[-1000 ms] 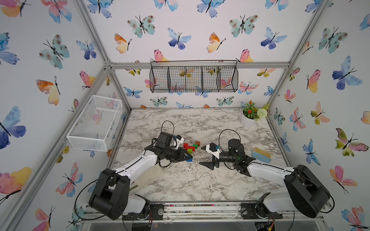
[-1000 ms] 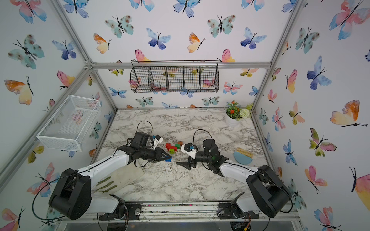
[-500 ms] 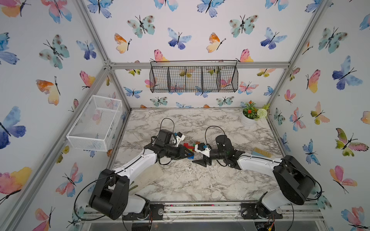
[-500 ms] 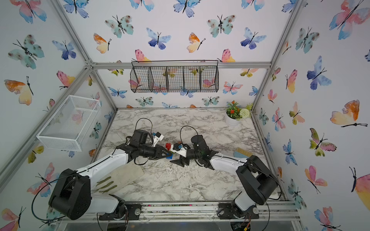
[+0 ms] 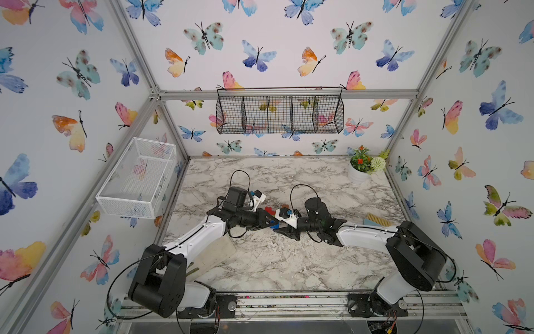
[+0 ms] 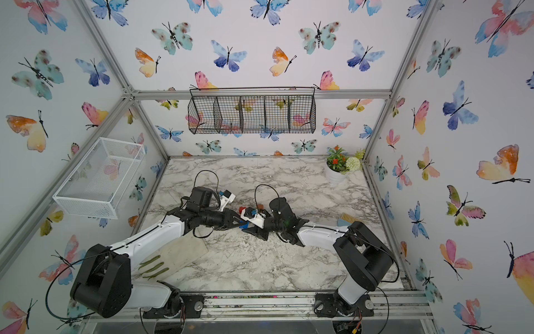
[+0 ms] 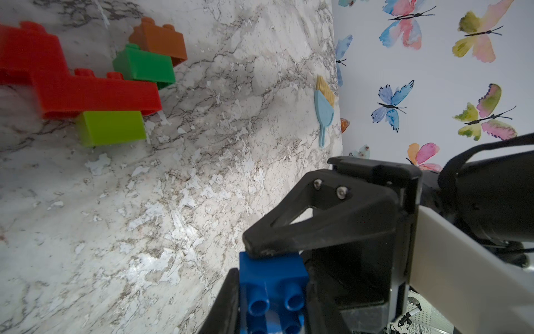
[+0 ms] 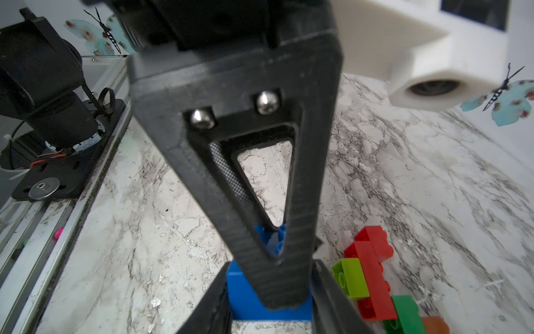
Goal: Assemble the letter v with lego
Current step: Pick up the lego brick from the center of the board.
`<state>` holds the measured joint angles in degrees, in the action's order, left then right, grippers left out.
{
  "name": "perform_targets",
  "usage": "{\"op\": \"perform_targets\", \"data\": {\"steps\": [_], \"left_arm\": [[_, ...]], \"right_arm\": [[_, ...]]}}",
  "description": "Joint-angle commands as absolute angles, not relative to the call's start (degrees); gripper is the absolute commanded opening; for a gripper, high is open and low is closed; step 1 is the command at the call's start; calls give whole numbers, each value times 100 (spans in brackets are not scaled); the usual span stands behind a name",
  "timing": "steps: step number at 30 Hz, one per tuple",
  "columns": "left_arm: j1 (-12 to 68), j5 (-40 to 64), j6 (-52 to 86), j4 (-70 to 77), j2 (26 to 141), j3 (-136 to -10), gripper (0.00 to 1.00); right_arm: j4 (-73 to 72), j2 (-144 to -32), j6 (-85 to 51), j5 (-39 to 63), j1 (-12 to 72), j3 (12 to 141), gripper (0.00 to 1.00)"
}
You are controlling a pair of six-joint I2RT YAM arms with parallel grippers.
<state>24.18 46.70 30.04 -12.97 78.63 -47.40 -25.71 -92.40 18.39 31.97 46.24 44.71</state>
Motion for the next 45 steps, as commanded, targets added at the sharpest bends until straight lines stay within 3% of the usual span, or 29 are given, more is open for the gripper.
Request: {"op": "perform_targets", "data": {"steps": [1, 3, 10, 13, 16, 20, 24, 28, 35, 45], "left_arm": [[2382, 4797, 3018, -1227, 7804, -4699, 19], [2373, 4799, 3016, -1211, 7805, -4669, 19], [2308, 4808, 3023, -1204, 7769, -4657, 24], [2230, 4778, 3086, -1195, 7714, -4618, 39], [1990, 4649, 3299, -1076, 7488, -4498, 69], [1471, 4485, 3490, -790, 6815, -4107, 82], [822, 4377, 3722, -577, 6153, -3616, 85], [786, 2943, 3661, -756, 6122, -3559, 84], [1062, 2515, 3434, -871, 8181, -4589, 70], [1712, 2219, 3512, -743, 10486, -6061, 65]], "right_arm": [[-2777, -9290, 1620, 3069, 4669, 4588, 48], [-2777, -9290, 1609, 3047, 4678, 4597, 46], [-2679, -9351, 1405, 3002, 4693, 4701, 27], [-2701, -9335, 1047, 2894, 4693, 4715, 24], [-2672, -9303, 267, 2436, 4698, 4773, 22], [-1768, -9376, -220, 1843, 4694, 5140, 21], [-1756, -9416, -575, 1617, 4685, 5178, 21], [-1028, -9678, -1122, 1220, 4687, 5801, 18], [-510, -9382, -1872, 241, 4654, 5909, 20], [243, -8652, -2588, -271, 4448, 5531, 21]]}}
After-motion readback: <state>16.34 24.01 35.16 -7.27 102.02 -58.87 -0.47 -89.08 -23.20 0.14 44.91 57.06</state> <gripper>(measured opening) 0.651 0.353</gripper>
